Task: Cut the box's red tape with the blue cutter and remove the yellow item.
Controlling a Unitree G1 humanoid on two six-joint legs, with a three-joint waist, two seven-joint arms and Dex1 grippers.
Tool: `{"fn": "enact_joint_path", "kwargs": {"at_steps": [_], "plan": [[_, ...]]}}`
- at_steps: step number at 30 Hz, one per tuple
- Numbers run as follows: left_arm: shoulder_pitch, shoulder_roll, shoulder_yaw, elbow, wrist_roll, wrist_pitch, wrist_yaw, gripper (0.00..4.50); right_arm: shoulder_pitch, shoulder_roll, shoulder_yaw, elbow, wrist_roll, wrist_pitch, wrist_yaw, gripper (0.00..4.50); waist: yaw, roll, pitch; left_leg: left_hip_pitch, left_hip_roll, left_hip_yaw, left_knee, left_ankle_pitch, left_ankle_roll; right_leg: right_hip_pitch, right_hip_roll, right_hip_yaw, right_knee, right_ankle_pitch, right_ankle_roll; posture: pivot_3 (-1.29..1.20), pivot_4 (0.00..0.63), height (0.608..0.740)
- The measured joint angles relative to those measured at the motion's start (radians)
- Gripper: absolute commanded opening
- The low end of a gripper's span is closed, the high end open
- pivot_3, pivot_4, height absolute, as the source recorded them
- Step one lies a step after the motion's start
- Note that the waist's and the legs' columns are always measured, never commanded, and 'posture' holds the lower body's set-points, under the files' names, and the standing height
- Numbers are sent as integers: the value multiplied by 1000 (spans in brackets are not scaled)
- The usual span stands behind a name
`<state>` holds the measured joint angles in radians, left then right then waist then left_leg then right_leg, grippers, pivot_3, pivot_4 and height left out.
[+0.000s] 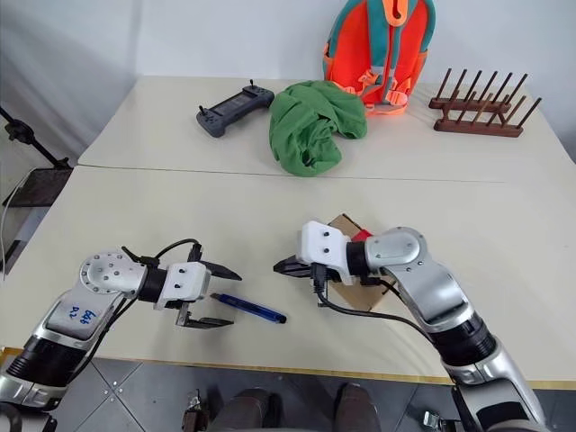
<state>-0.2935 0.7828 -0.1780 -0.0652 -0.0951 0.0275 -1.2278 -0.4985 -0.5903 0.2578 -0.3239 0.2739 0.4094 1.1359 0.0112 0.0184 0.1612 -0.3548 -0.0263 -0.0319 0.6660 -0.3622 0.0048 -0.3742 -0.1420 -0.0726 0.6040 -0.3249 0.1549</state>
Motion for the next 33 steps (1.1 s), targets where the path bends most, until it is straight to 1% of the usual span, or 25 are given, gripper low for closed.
{"fn": "enact_joint_path", "kwargs": {"at_steps": [3, 6, 7, 9, 13, 14, 17, 20, 21, 23, 27, 30, 33], "plan": [[3, 1, 0, 6, 0, -28, -4, 4455, 57, -49, -53, -29, 63, 2, 33, 0, 1, 0, 0, 0, 1, 2, 0, 0, 0, 0, 0, -1, -1, 0, 1, 0, 150, 740], [1, 2, 1, 31, -2, -67, -17, 4455, 79, -68, -84, -57, 106, 12, 39, 0, -1, 0, 0, 1, 2, 4, 1, 0, 0, 1, 0, -2, -2, 1, 1, 0, 150, 740], [-3, 2, -1, 40, -2, -82, -20, 4277, 85, -73, -88, -67, 113, 14, 38, 0, -1, 0, 0, 2, 3, 5, 1, 0, 0, 1, 0, -2, -2, 1, 1, 0, 150, 740], [-7, 2, -5, 51, -2, -102, -29, 3891, 91, -80, -89, -72, 117, 19, 35, 0, -1, 0, 0, 2, 3, 7, 2, 0, -1, 1, 0, -2, -2, 1, 1, 0, 150, 740], [-13, 1, -24, 67, -2, -130, -56, 2590, 92, -83, -89, -73, 117, 27, 13, 0, 1, 0, 0, 3, 4, 11, 3, 1, 0, 1, -1, -2, -2, 1, 2, 0, 150, 740], [-15, 1, -29, 69, -2, -133, -57, 2352, 92, -83, -89, -73, 117, 27, 8, 0, 3, 0, 0, 3, 4, 11, 3, 1, 0, 1, -1, -2, -2, 1, 2, 0, 150, 740], [-18, 1, -40, 69, -2, -135, -68, 1427, 92, -83, -89, -74, 117, 27, 0, 0, 11, 0, 0, 3, 4, 11, 6, 1, 0, 2, -1, -2, -1, 1, 2, 0, 150, 740], [-22, 1, -47, 73, -2, -134, -74, 1427, 92, -83, -89, -74, 117, 27, -4, 0, 13, 0, 0, 3, 4, 11, 10, 1, 0, 4, -1, -2, -2, 1, 2, 0, 150, 740], [-28, 1, -49, 78, -2, -132, -75, 1127, 92, -83, -89, -74, 117, 27, -5, 0, 13, 0, 0, 3, 4, 11, 11, 1, 0, 4, -1, -2, -2, 1, 2, 0, 150, 740], [-31, 2, -52, 80, -2, -126, -75, 931, 92, -87, -89, -74, 117, 27, -7, 0, 11, 0, 0, 3, 5, 12, 13, 1, 1, 5, -1, -1, -2, 1, 2, 0, 150, 740], [-32, 2, -58, 79, -2, -120, -66, 931, 92, -96, -89, -74, 117, 27, -10, 0, 13, 1, 0, 3, 6, 12, 14, 2, 2, 5, -5, -1, -2, 1, 2, 0, 150, 740], [-33, 3, -61, 77, -2, -110, -66, 414, 92, -102, -89, -74, 117, 27, -11, 0, 12, 1, 0, 3, 5, 12, 14, 2, 3, 5, -5, -1, -2, 1, 2, 0, 150, 740], [-32, 3, -62, 74, -2, -105, -56, 414, 91, -105, -89, -74, 117, 27, -12, 0, 12, 1, 0, 3, 6, 12, 14, 3, 3, 5, -6, -1, -2, 1, 2, 0, 150, 740]]}}
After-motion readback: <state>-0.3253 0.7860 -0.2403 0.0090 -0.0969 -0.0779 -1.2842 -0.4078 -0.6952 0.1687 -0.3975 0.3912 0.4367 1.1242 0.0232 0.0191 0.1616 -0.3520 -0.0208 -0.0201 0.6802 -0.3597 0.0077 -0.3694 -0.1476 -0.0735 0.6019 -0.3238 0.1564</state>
